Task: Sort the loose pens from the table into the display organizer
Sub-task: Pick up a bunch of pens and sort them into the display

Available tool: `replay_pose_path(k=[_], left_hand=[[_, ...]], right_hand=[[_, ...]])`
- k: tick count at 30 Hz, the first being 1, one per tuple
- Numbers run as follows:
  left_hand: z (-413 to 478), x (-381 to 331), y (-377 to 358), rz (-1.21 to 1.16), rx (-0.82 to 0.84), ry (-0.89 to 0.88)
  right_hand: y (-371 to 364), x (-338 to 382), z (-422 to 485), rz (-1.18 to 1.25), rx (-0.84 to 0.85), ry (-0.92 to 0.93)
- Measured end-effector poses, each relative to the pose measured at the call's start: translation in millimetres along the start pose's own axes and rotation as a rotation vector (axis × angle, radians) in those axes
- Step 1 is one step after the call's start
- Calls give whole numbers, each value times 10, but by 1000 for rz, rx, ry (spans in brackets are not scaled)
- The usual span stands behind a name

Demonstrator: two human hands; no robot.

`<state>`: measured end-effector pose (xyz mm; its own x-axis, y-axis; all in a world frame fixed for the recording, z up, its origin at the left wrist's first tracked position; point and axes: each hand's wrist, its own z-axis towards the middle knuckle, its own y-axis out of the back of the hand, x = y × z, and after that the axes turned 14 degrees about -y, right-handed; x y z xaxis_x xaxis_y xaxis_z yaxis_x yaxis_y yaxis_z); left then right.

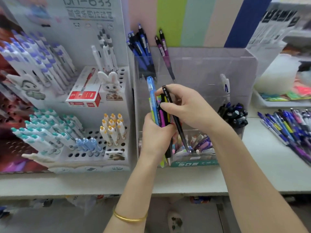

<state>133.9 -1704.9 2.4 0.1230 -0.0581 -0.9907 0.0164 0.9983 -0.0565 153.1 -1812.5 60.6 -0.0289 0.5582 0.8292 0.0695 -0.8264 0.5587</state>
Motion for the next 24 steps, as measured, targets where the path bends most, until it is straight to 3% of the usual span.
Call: replay_pose_path(k=[7,12,14,21,24], left_hand=[[32,6,81,7,129,6],[18,-45,41,-140,182,64],[17,-56,31,-217,161,109],[99,-51,117,-163,11,128],[105,-49,247,-113,-36,101]], right_hand=[[3,-39,82,-71,-63,-46],[91,-95,147,-46,-52,-29],[99,-120,186,-5,-78,-15],[136,-240,308,155,-68,-63],[279,-210,429,269,-292,-51]])
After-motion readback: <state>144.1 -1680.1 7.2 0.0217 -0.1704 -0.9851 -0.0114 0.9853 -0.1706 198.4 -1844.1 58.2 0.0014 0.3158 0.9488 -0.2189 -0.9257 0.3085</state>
